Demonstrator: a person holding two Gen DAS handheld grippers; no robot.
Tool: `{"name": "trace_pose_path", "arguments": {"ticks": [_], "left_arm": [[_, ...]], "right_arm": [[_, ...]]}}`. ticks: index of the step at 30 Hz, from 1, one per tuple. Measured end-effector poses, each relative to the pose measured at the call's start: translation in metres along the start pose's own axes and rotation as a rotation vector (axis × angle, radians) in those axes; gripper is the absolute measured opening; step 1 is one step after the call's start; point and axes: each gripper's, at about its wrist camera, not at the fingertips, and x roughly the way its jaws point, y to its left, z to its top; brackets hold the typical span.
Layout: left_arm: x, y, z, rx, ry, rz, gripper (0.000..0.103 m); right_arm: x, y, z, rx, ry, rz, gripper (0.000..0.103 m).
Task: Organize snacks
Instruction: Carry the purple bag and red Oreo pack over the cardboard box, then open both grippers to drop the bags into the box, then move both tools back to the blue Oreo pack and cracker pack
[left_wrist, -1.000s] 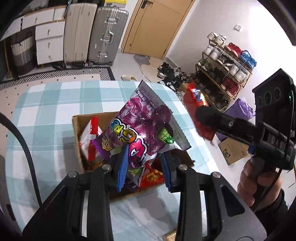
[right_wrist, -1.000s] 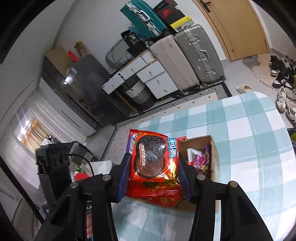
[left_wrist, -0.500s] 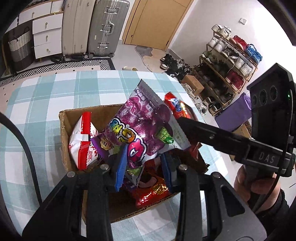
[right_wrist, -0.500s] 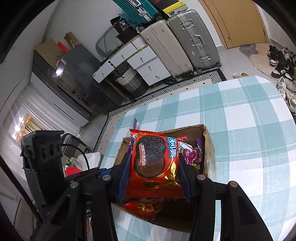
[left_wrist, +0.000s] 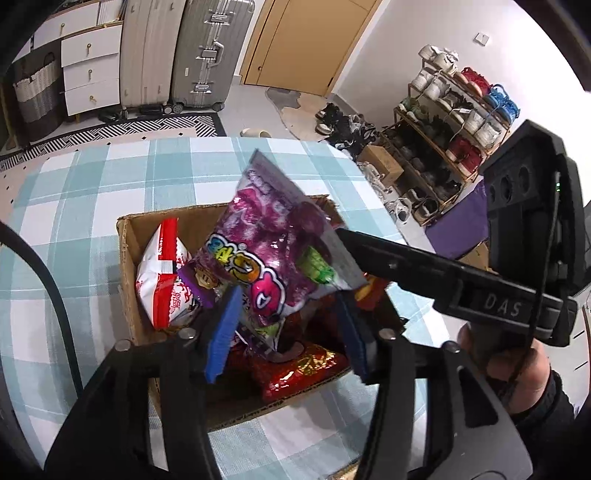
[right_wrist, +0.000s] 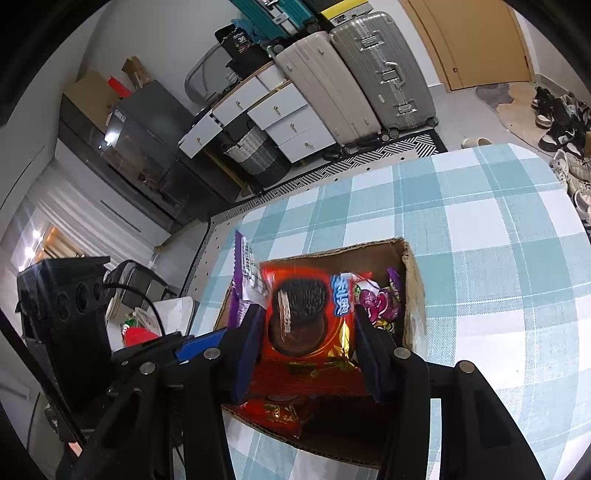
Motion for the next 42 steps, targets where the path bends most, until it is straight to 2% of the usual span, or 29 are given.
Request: {"name": "trace_pose_path", "arguments": {"ticks": [7,10,13,17,22,25,27,30,32,38,42], "left_arm": [[-0.016,-0.002,0.002,0.008,-0.023,-0.03,0.062],[-0.027,-0.004,0.003,0.006,-0.041,-0.035,0.071],[-0.036,-0.003,0.003,-0.011,-0.049,-0.039,0.072],[-0.048,-0.004,-0.003,-0.01,-0.057,-0.023,0.074],[-0.061,-0.008,-0.018,-0.003,-0.065,0.002,0.078],[-0.07,-0.011,-0.027,-0.001,-0.073,0.015,0.082],[-0.075,-0.014,-0.035,0.006,-0.074,0.043,0.085],[-0.08,-0.016,-0.049,0.011,-0.065,0.034,0.095],[-0.084,-0.016,-0.062,0.013,-0.071,0.041,0.101],[-0.093,-0.023,-0.11,0.069,-0.046,0.061,0.102],[-0.093,-0.033,-0.158,0.146,0.022,0.05,0.102]], "right_arm": [[-0.009,0.005,0.003,-0.006,-0.022,-0.007,0.053],[-0.016,0.006,0.004,-0.004,-0.041,-0.006,0.054],[-0.024,0.007,0.003,-0.002,-0.059,-0.016,0.055],[-0.034,0.008,-0.002,-0.003,-0.07,-0.016,0.066],[-0.046,0.01,-0.011,-0.004,-0.071,-0.02,0.067],[-0.051,0.011,-0.018,-0.002,-0.071,-0.017,0.073],[-0.054,0.011,-0.024,-0.003,-0.066,-0.014,0.078],[-0.057,0.01,-0.036,0.007,-0.052,-0.003,0.086],[-0.06,0.009,-0.044,0.015,-0.046,0.006,0.088],[-0.075,0.006,-0.079,0.011,-0.039,0.019,0.089],[-0.086,0.003,-0.112,-0.012,-0.035,0.02,0.099]]}}
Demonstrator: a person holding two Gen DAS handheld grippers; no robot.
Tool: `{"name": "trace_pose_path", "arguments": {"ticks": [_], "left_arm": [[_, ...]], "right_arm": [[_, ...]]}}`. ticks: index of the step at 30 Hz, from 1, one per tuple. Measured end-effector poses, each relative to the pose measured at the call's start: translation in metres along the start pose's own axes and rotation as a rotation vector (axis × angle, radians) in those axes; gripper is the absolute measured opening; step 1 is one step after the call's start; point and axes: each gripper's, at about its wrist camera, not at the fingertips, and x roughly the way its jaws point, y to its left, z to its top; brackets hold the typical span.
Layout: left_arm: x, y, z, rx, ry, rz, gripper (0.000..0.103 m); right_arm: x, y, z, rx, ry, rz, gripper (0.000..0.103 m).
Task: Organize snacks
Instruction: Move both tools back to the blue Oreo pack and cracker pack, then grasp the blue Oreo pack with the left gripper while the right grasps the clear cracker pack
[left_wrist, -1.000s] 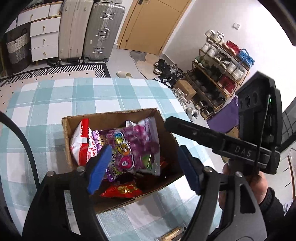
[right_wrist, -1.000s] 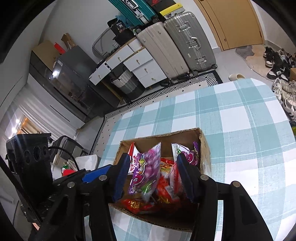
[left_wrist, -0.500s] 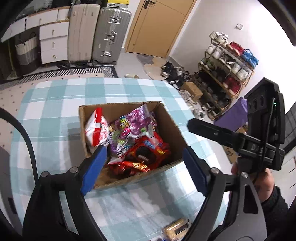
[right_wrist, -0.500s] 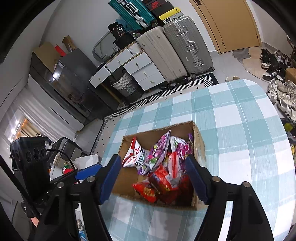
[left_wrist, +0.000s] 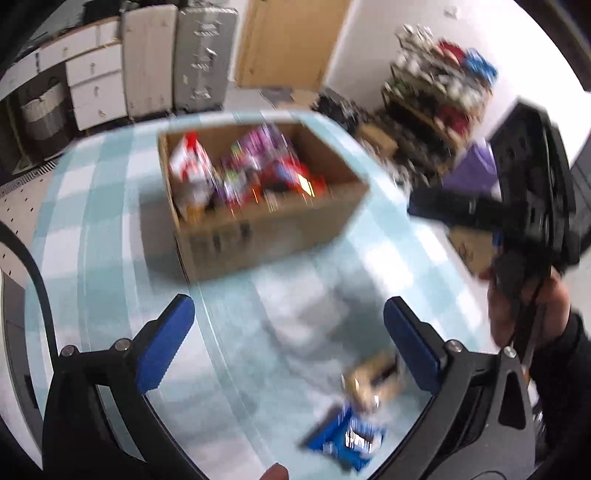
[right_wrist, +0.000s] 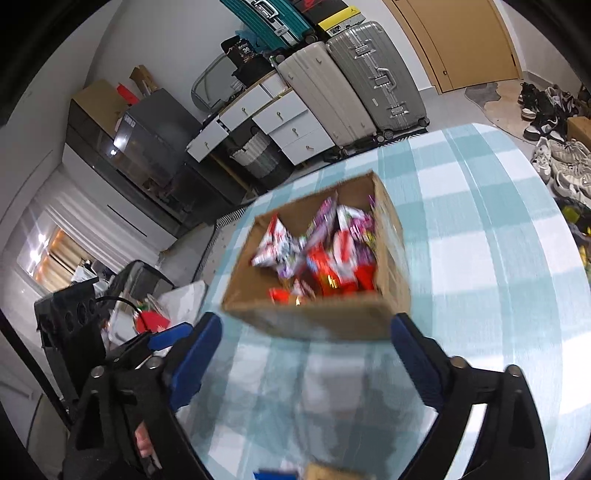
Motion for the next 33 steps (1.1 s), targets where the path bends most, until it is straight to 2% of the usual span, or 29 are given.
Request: {"name": "trace_pose_path", "arguments": {"ticks": [5,9,15,21,29,30,33], "left_arm": [[0.005,-0.025,-0.068,0.038,0.044,-0.012,0.102],[0.01,-0.036,-0.107,0.013,0.065,-0.021,0.102],[0.027,-0.057,-0.147,-0.013,0.099,0.045,0.102],[0.053,-0.071,-0.157,-0.031,0.152,0.117,0.102],[0.062,-0.073,-0.157,-0.063,0.129,0.145,0.101],[0.062,-0.073,-0.158,-0.063,0.121,0.145,0.099],[0.057,-0.072,-0.159,-0.044,0.097,0.145,0.085]], "right_arm": [[-0.007,-0.005,-0.047,-0.047,0.029,-0.026,0.1],[-0.008,-0.012,-0.081,-0.064,0.057,-0.048,0.1],[-0.01,-0.022,-0.115,-0.046,0.072,-0.061,0.1],[-0.012,-0.028,-0.126,-0.035,0.066,-0.064,0.1],[-0.014,-0.03,-0.128,-0.037,0.069,-0.058,0.1],[-0.013,-0.03,-0.129,-0.04,0.075,-0.061,0.1],[-0.012,-0.03,-0.131,-0.05,0.083,-0.065,0.1]]}}
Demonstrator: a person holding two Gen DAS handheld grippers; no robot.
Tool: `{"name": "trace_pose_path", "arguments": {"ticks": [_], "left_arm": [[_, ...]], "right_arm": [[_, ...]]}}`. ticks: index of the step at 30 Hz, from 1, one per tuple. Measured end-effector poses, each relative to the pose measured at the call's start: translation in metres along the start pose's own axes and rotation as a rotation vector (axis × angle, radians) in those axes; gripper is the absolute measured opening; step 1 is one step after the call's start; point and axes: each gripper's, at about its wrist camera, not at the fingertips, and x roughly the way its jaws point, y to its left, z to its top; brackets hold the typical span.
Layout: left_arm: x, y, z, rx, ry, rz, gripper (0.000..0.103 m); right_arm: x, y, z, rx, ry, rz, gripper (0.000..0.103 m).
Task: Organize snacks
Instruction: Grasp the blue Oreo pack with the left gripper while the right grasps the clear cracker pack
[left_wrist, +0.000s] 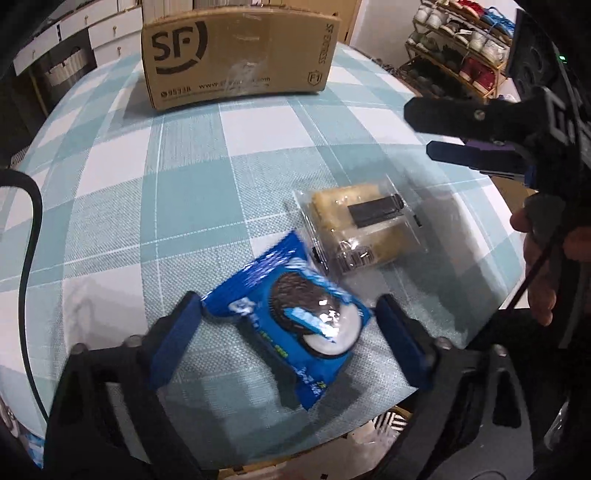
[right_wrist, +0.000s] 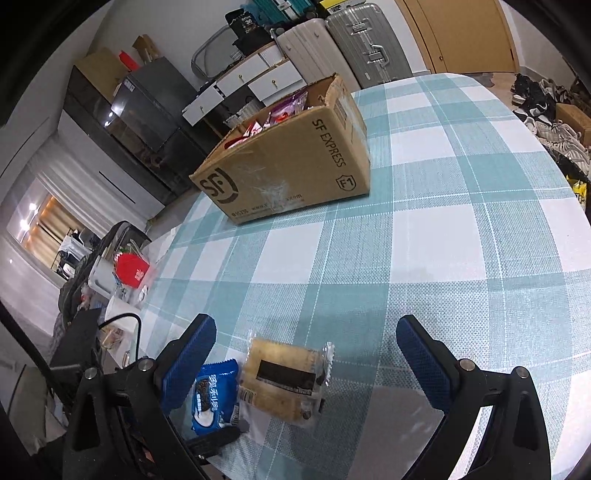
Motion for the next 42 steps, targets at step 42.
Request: {"name": "trace_pose_path", "arguments": {"ticks": [42], "left_arm": [[-0.071,0.087,0.022,-0.107,-0.228,0.126,0.043]], "right_arm": [[0.053,0.073,-0.048,-0.27,0.16,-0.287,0.095]]}}
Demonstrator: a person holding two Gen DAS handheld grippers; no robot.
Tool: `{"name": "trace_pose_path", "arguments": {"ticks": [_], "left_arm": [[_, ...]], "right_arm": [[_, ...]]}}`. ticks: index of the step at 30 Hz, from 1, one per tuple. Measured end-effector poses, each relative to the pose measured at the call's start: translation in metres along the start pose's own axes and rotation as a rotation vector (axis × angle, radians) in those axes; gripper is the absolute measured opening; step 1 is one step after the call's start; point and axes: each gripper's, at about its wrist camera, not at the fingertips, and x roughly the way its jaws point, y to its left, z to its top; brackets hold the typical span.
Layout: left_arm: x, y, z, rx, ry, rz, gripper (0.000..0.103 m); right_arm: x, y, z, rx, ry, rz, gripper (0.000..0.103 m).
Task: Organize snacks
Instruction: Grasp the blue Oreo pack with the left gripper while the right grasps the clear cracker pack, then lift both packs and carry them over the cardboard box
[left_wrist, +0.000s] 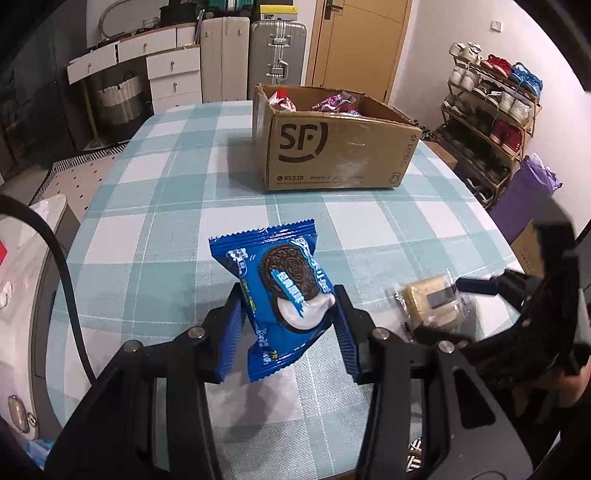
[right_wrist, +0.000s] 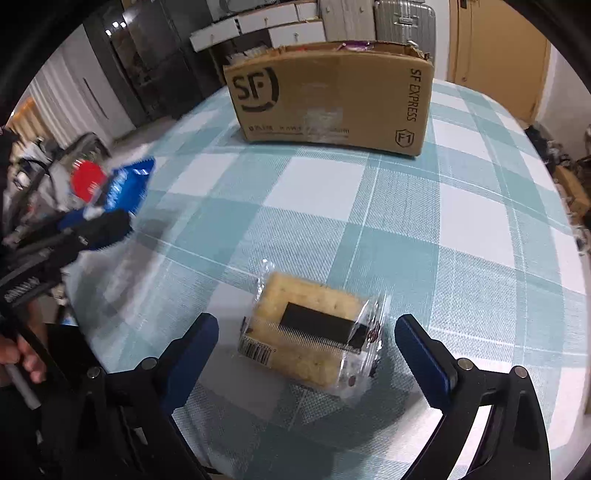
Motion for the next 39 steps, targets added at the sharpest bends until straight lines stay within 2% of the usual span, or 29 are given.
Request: {"name": "trace_pose_path", "arguments": {"ticks": [2,4,8,22,25,33,39], "left_arm": [[-0.001,0.002,0.0,-0.007,-0.004,-0.008,0.043],[-0.001,0.001,-0.001,-0.012,-0.005,-0.008,0.043],[-0.001,0.005,-0.003,-0.025,0.0,-0.022,0.043],[-0.004,0.01,-0.005,-0.05,-0.008,-0.04,0.043],[-0.004,0.011,-0.006,-0.053,-0.008,-0.042,0.043],[-0.004,0.01,-0.007,-0.056,-0.007,-0.046,0.043],[-0.004,0.009,-0.007,-0.057,-0.006,-0.052,0.043]], "right_arm": [[0.007,0.009,-0.004,-0.018,0.018,-0.04,0.089],[0.008,0.016,-0.007,-0.03,0.006,-0.072,0.088],[0.009,0.017,-0.008,-0.017,-0.003,-0.078,0.088],[0.004,0.015,-0.009,-0.004,-0.028,-0.033,0.075],[0.002,0.014,-0.008,-0.002,-0.038,-0.016,0.066],[0.0,0.008,-0.007,0.031,-0.043,0.019,0.064],[-0.006,0.001,-0.004,0.076,-0.066,0.08,0.064]]}}
